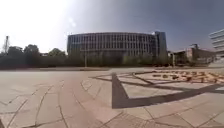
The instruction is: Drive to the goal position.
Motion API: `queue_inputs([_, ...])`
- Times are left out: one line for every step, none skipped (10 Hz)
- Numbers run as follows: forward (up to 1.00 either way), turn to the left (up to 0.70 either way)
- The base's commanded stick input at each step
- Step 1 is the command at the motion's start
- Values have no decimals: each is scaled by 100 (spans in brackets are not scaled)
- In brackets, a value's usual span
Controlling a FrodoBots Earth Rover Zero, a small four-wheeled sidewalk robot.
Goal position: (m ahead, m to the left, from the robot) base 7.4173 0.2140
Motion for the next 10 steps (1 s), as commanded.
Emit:
queue_inputs([70,0])
queue_inputs([70,0])
queue_inputs([70,0])
queue_inputs([70,0])
queue_inputs([70,0])
queue_inputs([70,0])
queue_inputs([70,0])
queue_inputs([70,0])
queue_inputs([70,0])
queue_inputs([70,0])
